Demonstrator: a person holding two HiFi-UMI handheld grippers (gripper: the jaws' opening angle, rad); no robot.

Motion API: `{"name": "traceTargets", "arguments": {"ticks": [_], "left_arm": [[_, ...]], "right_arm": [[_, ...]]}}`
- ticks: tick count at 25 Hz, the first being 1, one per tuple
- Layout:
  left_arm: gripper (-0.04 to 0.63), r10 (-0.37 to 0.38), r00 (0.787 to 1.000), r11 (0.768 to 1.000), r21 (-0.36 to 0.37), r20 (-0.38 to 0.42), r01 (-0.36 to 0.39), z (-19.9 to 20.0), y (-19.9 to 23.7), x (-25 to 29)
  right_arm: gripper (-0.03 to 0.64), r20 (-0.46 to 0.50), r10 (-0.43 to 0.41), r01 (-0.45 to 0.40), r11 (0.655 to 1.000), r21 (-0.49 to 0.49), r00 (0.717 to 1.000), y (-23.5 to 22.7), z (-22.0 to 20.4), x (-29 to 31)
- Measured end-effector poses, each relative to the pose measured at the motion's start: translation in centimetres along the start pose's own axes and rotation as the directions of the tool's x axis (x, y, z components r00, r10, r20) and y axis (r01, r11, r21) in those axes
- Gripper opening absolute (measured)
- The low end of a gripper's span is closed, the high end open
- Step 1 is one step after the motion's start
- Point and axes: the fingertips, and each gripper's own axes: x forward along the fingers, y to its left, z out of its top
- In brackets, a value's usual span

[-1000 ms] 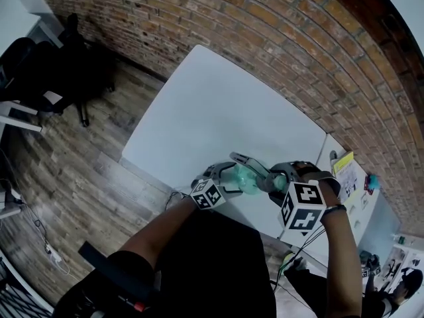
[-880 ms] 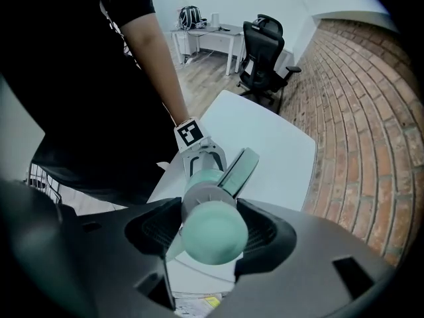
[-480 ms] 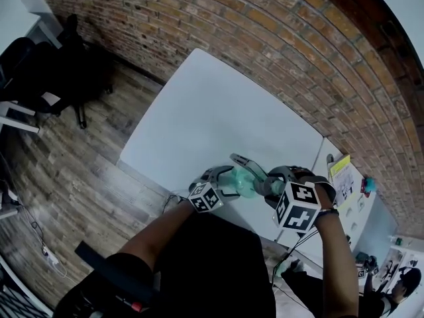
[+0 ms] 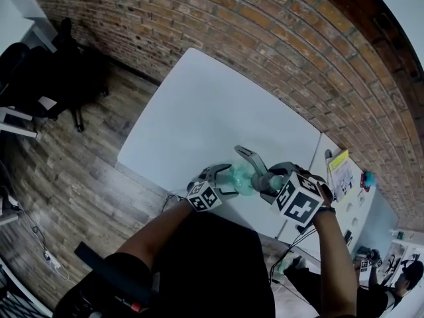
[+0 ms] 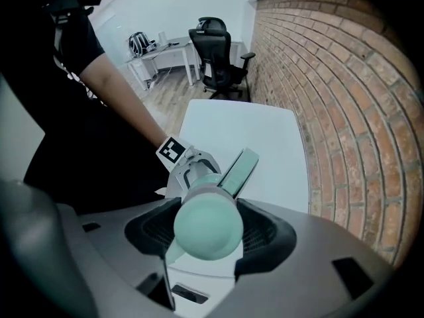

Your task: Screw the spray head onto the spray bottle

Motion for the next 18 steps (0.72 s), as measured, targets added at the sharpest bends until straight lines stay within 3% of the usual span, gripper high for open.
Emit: {"name": "traceTargets", "arguments": {"ticks": [10, 18], "left_arm": [[0.462, 0.002, 1.000, 1.000, -0.005, 0.000, -0.002, -0.02, -0.10, -0.06], [0.462, 0.008, 1.000, 1.000, -0.009, -0.001, -0.008, -0.02, -0.09, 0.00]], "right_arm": [[0.262, 0.049, -0.024, 0.012, 0.972, 0.235, 0.999, -0.21, -0.06, -0.10], [0.262, 0.048, -0.046, 0.029, 0.949, 0.315, 0.998, -0.57, -0.29, -0.11]]}}
